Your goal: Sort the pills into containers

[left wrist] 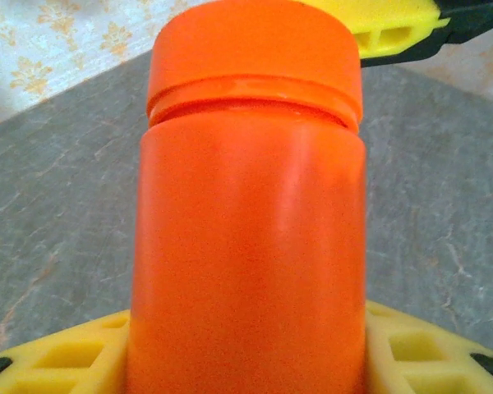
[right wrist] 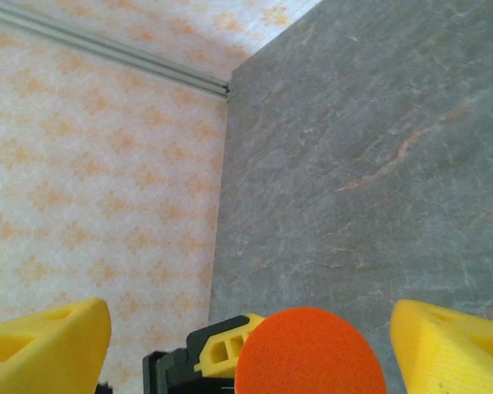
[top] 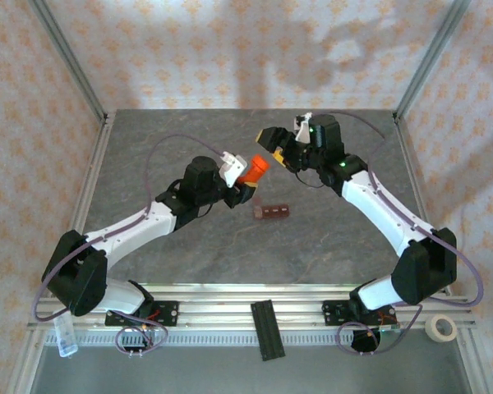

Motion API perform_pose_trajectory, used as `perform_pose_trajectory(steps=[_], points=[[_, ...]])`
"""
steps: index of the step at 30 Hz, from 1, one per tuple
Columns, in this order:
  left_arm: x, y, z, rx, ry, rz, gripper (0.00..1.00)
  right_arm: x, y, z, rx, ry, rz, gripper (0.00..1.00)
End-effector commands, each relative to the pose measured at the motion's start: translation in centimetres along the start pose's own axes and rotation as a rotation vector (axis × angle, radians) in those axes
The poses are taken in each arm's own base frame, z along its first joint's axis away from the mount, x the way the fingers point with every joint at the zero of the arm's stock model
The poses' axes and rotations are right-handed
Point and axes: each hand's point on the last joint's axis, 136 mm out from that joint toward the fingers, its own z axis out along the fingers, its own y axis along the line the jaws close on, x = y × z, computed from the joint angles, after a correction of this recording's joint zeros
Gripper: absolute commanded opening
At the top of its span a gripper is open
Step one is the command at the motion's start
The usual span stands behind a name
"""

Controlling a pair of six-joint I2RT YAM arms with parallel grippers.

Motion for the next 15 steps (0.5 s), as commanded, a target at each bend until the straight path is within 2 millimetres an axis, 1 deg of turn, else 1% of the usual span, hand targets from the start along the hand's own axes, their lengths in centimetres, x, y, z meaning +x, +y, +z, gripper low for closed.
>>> perform_pose_trajectory(steps=[1, 7, 10, 15], points=[[-1.7, 1.2, -0.8, -0.093, -0.026, 0.086, 0.00, 0.3, -1.2, 0.7, 0.077, -0.002, 0.078, 0.88], [-1.9, 1.2, -0.5, -0.104, -0.032, 0.097, 0.00, 1.6, -2.3, 1.9, 0.124, 0.032, 0.090, 0.87], [-2.0, 1.1, -0.4, -0.101, -0.031, 0.100, 0.00, 2.1, -2.2, 2.2, 0.117, 0.042, 0.088, 0.84], [-1.9, 1.0, -0.1, -0.097, -0.027, 0.103, 0.00, 2.4, -1.7, 2.7, 0.102, 0.052, 0.084, 0.77]])
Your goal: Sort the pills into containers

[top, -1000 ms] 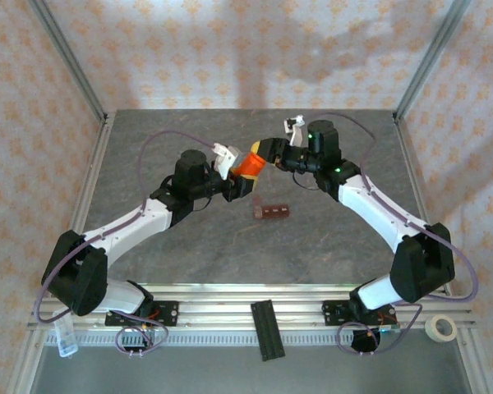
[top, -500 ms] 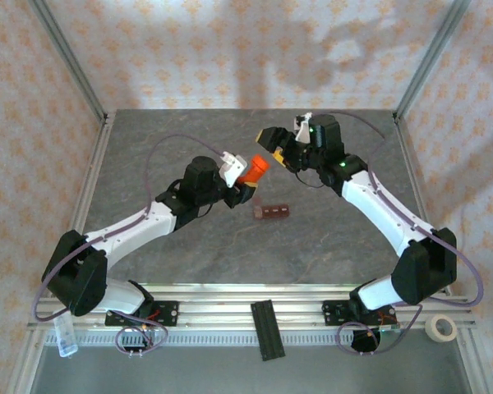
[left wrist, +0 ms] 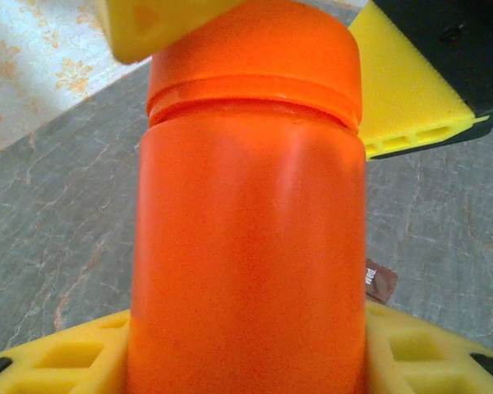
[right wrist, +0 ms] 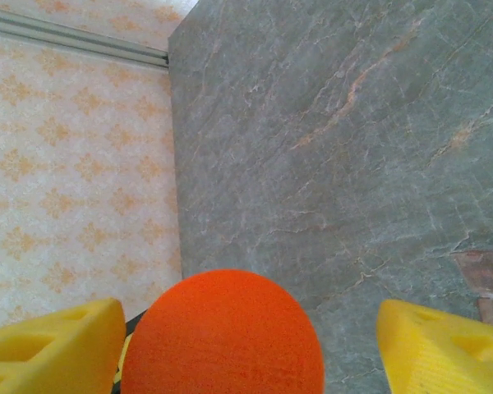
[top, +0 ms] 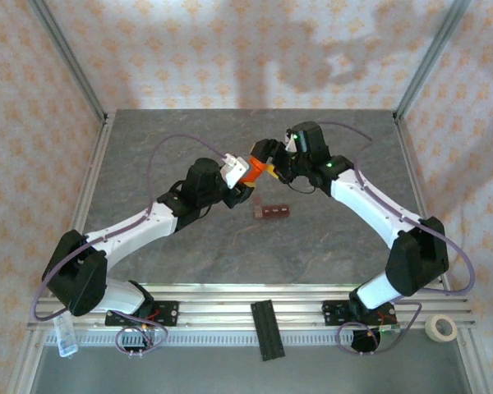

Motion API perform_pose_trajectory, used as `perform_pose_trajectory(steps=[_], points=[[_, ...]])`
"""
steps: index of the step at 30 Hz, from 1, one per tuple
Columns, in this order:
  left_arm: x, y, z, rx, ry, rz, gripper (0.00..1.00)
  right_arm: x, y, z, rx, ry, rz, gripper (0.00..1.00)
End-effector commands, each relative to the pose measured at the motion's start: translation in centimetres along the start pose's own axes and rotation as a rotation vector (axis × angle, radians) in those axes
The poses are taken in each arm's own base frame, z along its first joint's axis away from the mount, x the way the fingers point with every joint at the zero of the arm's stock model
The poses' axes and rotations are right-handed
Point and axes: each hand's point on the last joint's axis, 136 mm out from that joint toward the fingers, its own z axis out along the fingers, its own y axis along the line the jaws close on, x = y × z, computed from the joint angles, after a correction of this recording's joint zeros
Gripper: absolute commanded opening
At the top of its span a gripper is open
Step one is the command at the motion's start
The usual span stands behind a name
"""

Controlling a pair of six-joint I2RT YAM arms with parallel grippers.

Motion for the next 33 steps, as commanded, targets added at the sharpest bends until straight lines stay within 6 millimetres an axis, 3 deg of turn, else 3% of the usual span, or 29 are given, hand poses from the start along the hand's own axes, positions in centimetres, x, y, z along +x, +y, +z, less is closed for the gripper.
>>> perform_pose_trajectory(steps=[1, 13, 18, 23, 27, 33], points=[[-2.4, 0.3, -0.2, -0.023, -0.054, 0.037, 0.00, -0.5, 1.2, 0.0, -0.020, -0.025, -0.010, 0.75], [-2.4, 0.0, 0.3, -0.012, -0.056, 0.024, 0.00, -0.3, 1.6, 0.0, -0.046, -0.015, -0.032, 0.33], [-3.1, -0.6, -0.2, 0.070, -0.100, -0.038, 0.00, -2.0, 1.5, -1.0, -0.059, -0.080, -0.121, 0.29], [-4.5, -1.9, -1.8, 0.237, -0.181, -0.156, 0.00, -4.5, 2.6, -3.0, -0.223, -0.162, -0.255, 0.29], [-5.2, -2.8, -2.9, 0.350, -0.224, -0.226, 0.00, -4.6, 5.1, -5.1, -0.414, -0.163, -0.383, 0.29], [-5.8, -3.6, -3.5, 0.455, -0.244, -0.294, 0.00, -3.8, 6.4, -6.0, -0.437, -0.094, -0.482, 0.29]])
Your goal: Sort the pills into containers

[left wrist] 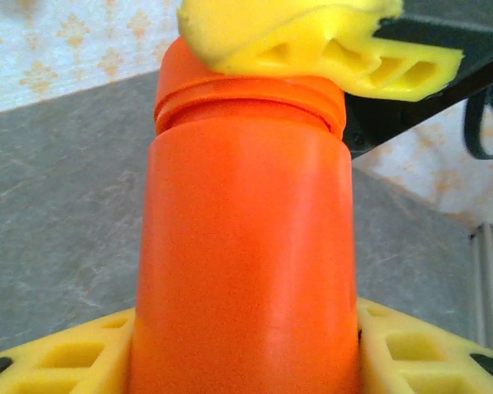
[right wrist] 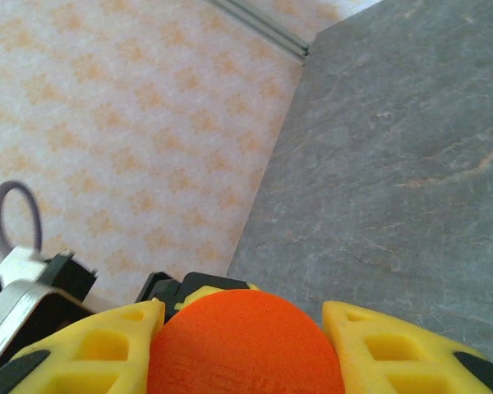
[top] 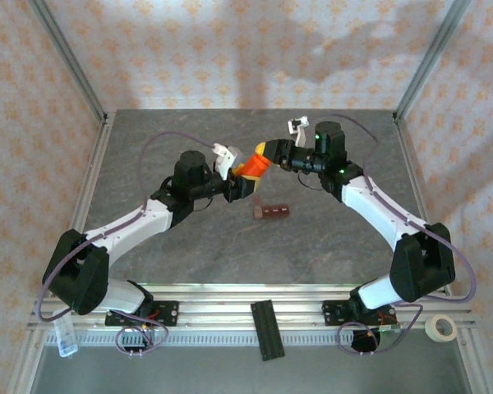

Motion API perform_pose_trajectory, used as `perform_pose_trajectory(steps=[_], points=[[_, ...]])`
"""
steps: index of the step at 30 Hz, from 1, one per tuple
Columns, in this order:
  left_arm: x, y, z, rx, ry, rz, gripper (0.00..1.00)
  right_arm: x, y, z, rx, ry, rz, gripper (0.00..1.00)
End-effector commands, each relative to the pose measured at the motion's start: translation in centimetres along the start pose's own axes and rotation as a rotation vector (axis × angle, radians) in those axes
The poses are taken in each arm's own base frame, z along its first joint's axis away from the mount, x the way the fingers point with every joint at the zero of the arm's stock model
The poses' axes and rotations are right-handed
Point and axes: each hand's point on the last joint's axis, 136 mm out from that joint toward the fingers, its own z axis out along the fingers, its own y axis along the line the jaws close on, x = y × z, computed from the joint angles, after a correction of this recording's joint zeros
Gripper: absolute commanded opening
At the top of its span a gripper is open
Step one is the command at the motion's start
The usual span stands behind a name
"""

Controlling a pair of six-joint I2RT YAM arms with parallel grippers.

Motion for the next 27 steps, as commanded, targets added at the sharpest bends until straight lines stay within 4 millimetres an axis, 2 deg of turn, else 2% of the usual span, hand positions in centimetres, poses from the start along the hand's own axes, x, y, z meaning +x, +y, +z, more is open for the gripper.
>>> perform_pose_trajectory(steps=[1, 10, 13, 14, 17, 20, 23, 27], points=[[-1.7, -2.6, -0.9, 0.141, -0.053, -0.030, 0.00, -3.6, 2.8, -1.9, -0.049, -0.088, -0.162, 0.29], [-2.0, -0.5, -0.4, 0.025, -0.043, -0.007, 0.00, -3.3, 1.7, -2.0, 0.004, -0.102, -0.037, 0.37], [-1.8, 0.3, -0.3, -0.031, -0.021, 0.019, 0.00, -3.0, 1.4, -1.9, 0.025, -0.110, -0.001, 0.70], [-1.7, 0.7, -0.3, -0.056, -0.013, 0.029, 0.00, -3.0, 1.3, -2.0, 0.031, -0.117, 0.013, 0.77], [-1.1, 1.8, -0.4, -0.135, 0.021, 0.076, 0.00, -3.3, 0.4, -2.5, 0.093, -0.156, 0.067, 0.87], [-0.4, 2.8, -0.6, -0.222, 0.057, 0.147, 0.00, -3.6, -1.5, -3.0, 0.207, -0.188, 0.159, 0.90], [0.3, 3.6, -0.6, -0.308, 0.096, 0.230, 0.00, -3.0, -4.2, -3.0, 0.327, -0.184, 0.284, 0.91], [0.9, 4.1, -0.4, -0.377, 0.143, 0.323, 0.00, -2.1, -5.6, -2.1, 0.353, -0.174, 0.361, 0.91]])
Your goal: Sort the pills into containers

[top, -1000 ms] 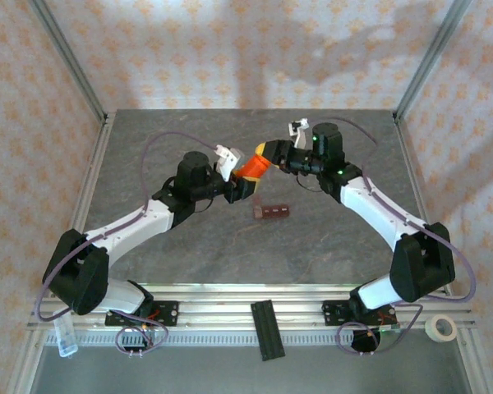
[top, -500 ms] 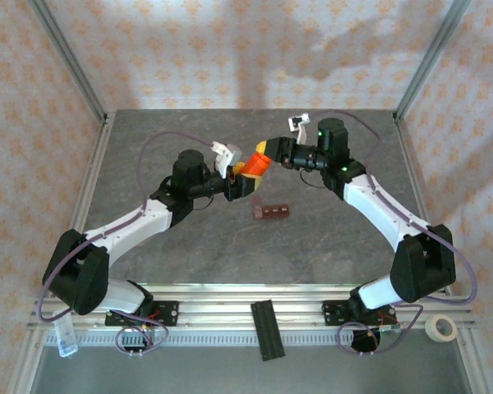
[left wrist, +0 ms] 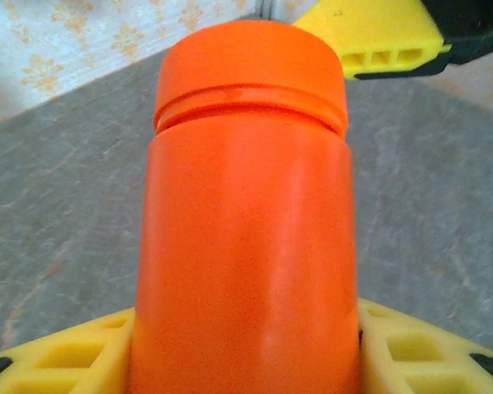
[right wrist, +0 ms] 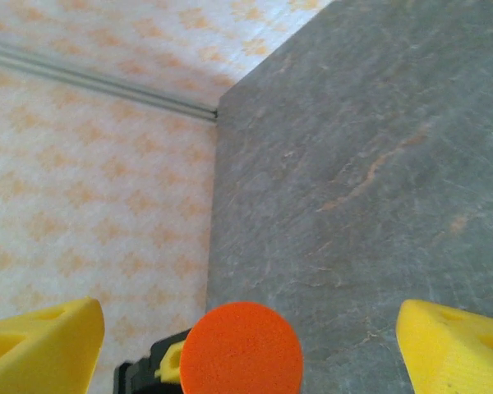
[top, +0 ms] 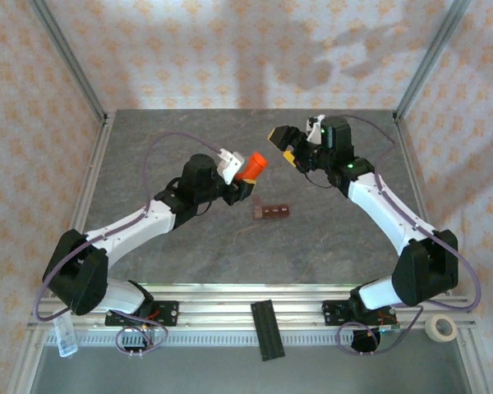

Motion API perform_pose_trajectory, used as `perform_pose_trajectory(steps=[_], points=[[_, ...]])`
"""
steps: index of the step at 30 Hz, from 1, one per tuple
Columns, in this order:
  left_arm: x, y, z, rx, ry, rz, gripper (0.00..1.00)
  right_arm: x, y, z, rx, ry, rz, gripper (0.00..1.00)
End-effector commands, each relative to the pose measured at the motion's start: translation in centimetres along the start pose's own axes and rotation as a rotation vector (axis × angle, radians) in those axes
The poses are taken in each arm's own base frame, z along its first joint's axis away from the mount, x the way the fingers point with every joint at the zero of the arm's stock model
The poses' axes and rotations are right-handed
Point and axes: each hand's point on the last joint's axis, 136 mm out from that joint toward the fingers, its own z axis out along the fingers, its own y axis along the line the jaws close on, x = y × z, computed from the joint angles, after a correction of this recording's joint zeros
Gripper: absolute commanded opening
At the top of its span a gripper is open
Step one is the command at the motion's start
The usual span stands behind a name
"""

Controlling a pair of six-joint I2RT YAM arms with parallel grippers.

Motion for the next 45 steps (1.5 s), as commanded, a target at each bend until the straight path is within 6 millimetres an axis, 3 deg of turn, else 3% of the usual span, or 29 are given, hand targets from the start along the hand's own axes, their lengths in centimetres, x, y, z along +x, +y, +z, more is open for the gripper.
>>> perform_pose_trajectory(steps=[1, 14, 20, 29, 35, 45], points=[[-1.4, 1.5, -0.3, -0.123, 0.003, 0.137, 0.00, 0.1, -1.4, 0.8, 0.075, -0.010, 0.092, 0.92], [-0.7, 0.7, 0.9, -0.110, 0.043, 0.176, 0.00, 2.8, -0.2, 3.7, 0.060, 0.058, 0.086, 0.87], [-0.6, 0.5, 1.1, -0.104, 0.041, 0.173, 0.00, 3.1, 0.1, 3.9, 0.046, 0.069, 0.091, 0.79], [-0.7, 0.3, 1.3, -0.101, 0.037, 0.172, 0.00, 3.5, 0.4, 4.3, 0.013, 0.084, 0.125, 0.57], [-0.9, 0.2, 1.4, -0.099, 0.032, 0.171, 0.00, 4.0, 0.4, 4.3, 0.009, 0.097, 0.130, 0.63], [-0.9, 0.1, 1.5, -0.098, 0.030, 0.169, 0.00, 4.3, 0.1, 4.5, 0.012, 0.106, 0.134, 0.60]])
